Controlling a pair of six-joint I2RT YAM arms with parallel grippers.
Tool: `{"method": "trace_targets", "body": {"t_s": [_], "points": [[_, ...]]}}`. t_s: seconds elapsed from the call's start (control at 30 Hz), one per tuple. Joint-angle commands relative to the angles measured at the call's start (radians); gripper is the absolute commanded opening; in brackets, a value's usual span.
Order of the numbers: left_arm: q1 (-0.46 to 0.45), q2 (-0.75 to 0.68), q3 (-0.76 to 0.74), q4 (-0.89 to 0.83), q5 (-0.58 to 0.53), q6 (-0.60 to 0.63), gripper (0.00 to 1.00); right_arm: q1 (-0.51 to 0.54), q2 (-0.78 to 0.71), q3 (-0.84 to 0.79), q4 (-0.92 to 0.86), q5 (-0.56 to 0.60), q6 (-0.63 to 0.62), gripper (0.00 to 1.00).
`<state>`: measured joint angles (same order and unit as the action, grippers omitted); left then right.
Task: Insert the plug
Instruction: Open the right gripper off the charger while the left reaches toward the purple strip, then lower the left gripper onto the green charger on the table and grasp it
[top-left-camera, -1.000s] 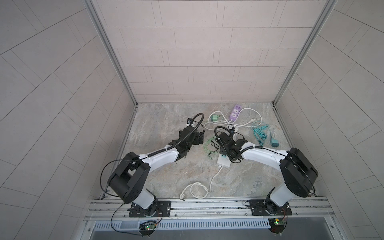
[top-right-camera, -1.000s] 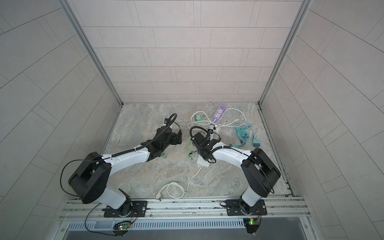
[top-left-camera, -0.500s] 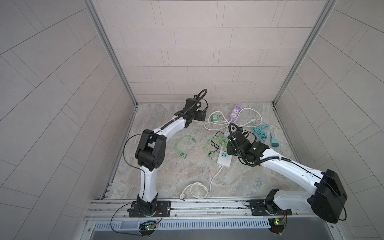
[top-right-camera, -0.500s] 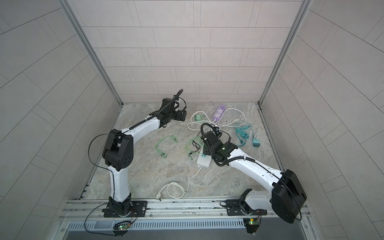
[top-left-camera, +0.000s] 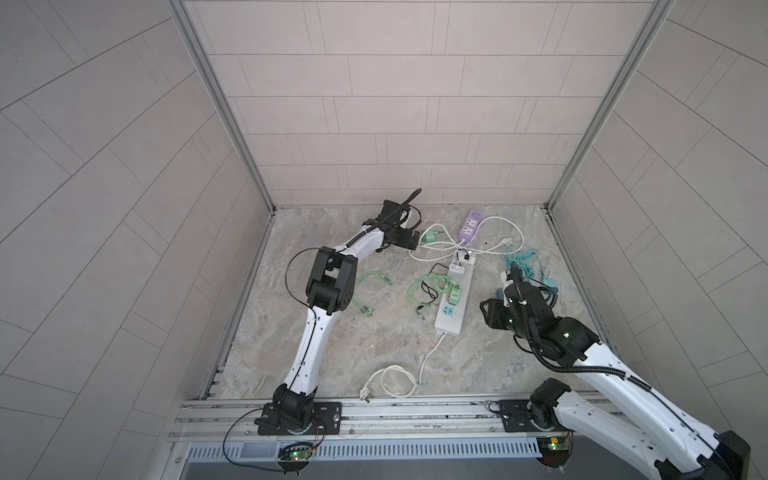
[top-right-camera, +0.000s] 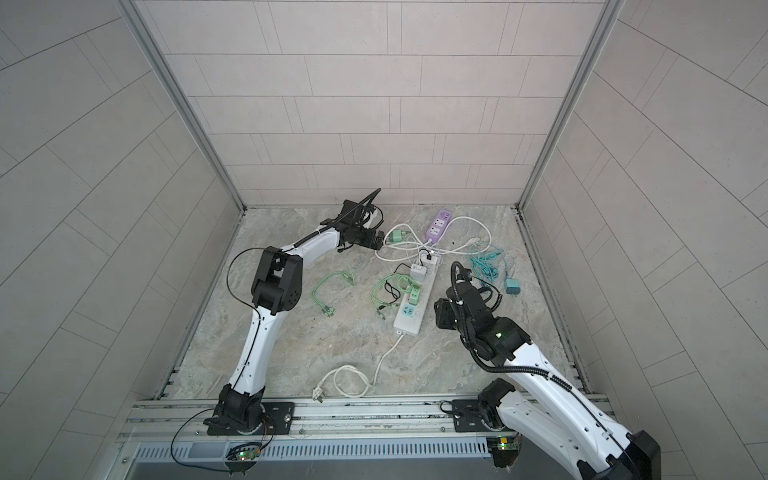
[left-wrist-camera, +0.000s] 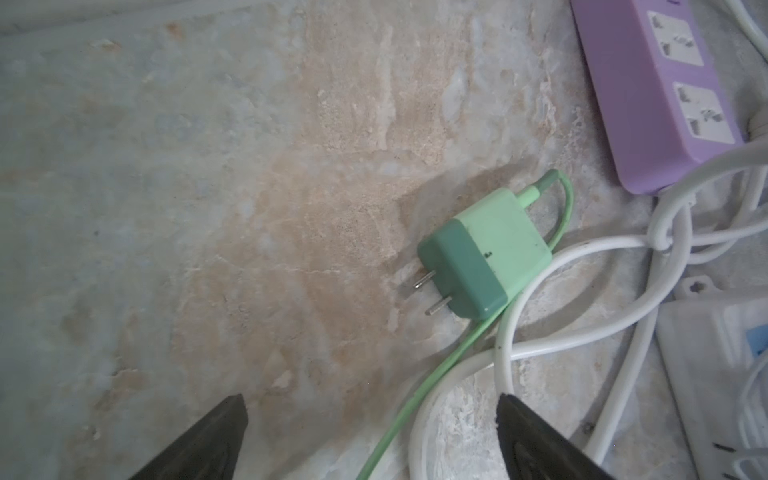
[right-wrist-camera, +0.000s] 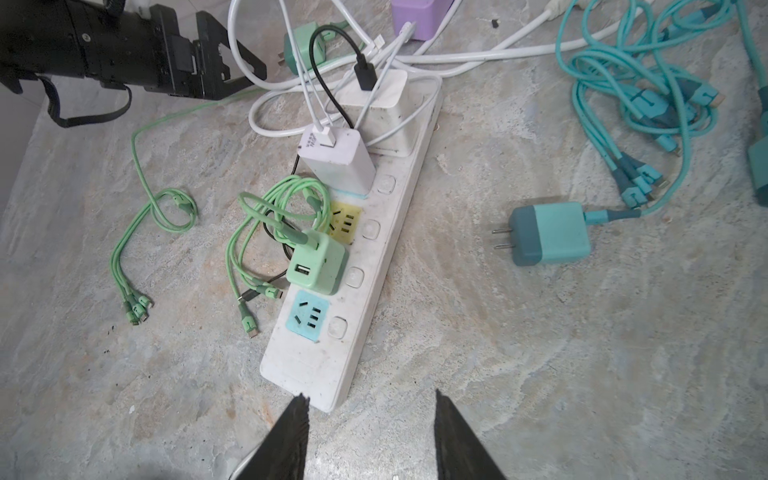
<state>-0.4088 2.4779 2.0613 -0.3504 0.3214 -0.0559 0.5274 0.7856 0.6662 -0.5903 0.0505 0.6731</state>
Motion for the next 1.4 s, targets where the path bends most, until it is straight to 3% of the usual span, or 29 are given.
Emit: {"method": "trace_targets", "body": {"t_s": [0.0, 0.1, 0.3, 0.5, 0.8, 1.0, 1.13, 1.37], "points": [[-0.038, 0.02, 0.084, -0.019, 0.017, 0.05, 0.99, -0.01, 0.003, -0.015, -0.033, -0.05, -0.044, 0.48], [-0.072, 0.069, 0.159, -0.074, -0.034, 0.089, 0.99, -0.015, 0.015, -0.014, -0.033, -0.064, -0.056, 0.47], [-0.103, 0.161, 0.303, -0.121, -0.109, 0.051, 0.99, -0.018, 0.002, -0.02, -0.032, -0.077, -0.07, 0.46], [-0.108, 0.23, 0.411, -0.144, -0.141, -0.07, 0.99, -0.018, -0.033, -0.041, -0.04, -0.08, -0.064, 0.45], [-0.113, 0.264, 0.449, -0.131, -0.23, -0.241, 0.98, -0.02, -0.091, -0.041, -0.062, -0.077, -0.069, 0.42], [-0.127, 0.302, 0.518, -0.139, -0.252, -0.245, 0.98, -0.021, -0.106, -0.036, -0.067, -0.084, -0.07, 0.4], [-0.143, 0.329, 0.582, -0.206, -0.304, -0.24, 0.91, -0.021, -0.128, -0.031, -0.071, -0.078, -0.062, 0.4], [-0.145, 0.339, 0.582, -0.251, -0.296, -0.276, 0.9, -0.021, -0.151, -0.013, -0.088, -0.081, -0.061, 0.39]]}}
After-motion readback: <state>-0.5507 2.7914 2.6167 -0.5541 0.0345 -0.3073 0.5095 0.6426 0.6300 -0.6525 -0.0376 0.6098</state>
